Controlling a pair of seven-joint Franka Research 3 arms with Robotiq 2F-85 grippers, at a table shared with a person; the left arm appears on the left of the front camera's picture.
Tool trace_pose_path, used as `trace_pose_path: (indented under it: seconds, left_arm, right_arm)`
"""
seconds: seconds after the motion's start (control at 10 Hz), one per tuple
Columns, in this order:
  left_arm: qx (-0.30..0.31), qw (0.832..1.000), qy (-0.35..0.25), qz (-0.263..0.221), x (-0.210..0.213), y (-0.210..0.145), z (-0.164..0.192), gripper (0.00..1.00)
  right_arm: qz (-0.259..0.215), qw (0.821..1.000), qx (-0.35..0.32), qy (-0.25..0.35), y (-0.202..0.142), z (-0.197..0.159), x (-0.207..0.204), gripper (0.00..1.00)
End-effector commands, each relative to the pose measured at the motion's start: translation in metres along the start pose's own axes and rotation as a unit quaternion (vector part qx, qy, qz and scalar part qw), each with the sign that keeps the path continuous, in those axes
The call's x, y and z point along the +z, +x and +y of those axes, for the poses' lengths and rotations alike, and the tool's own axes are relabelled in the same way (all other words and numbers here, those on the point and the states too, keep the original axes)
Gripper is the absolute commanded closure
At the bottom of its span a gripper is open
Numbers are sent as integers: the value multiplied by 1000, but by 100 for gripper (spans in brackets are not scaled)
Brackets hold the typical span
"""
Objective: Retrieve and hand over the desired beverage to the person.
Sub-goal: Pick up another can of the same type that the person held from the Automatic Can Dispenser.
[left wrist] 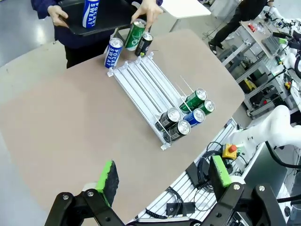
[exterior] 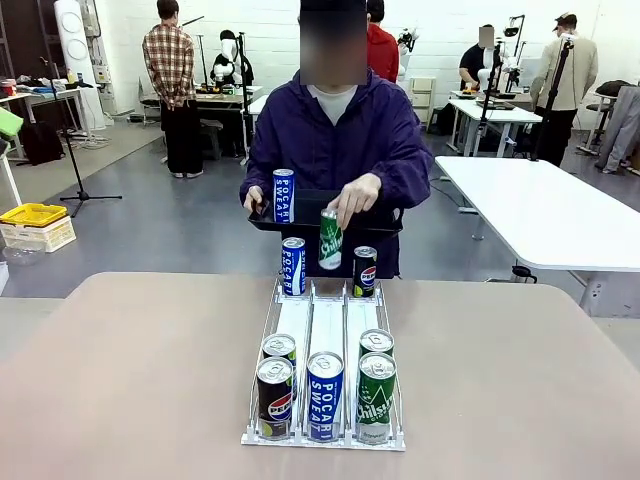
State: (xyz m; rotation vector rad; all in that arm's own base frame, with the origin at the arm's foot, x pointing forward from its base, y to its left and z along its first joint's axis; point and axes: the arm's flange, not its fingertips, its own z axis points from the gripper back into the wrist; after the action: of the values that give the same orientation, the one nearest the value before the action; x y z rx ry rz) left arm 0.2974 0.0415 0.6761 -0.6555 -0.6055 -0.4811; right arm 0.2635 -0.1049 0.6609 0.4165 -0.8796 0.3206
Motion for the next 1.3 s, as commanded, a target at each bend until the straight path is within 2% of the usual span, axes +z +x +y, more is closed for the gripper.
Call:
trace_pose_path:
  seconds: [0.0, 0.1, 0.2, 1.2]
  left_arm:
    - [-20, 1000, -1, -11, 0, -1, -4, 0]
    - [-25, 1000, 1, -10, 1, -2, -2, 0]
    - [-4, 1000, 0, -2, 0, 1, -2, 0]
    - [-4, 1000, 0, -2, 0, 1, -2, 0]
  right_arm:
    - [0, 1000, 1, 7, 0, 0, -2, 0]
    - [0, 1000, 1, 7, 0, 0, -2, 0]
    - [0, 1000, 1, 7, 0, 0, -2, 0]
    - [0, 1000, 1, 7, 0, 0, -2, 0]
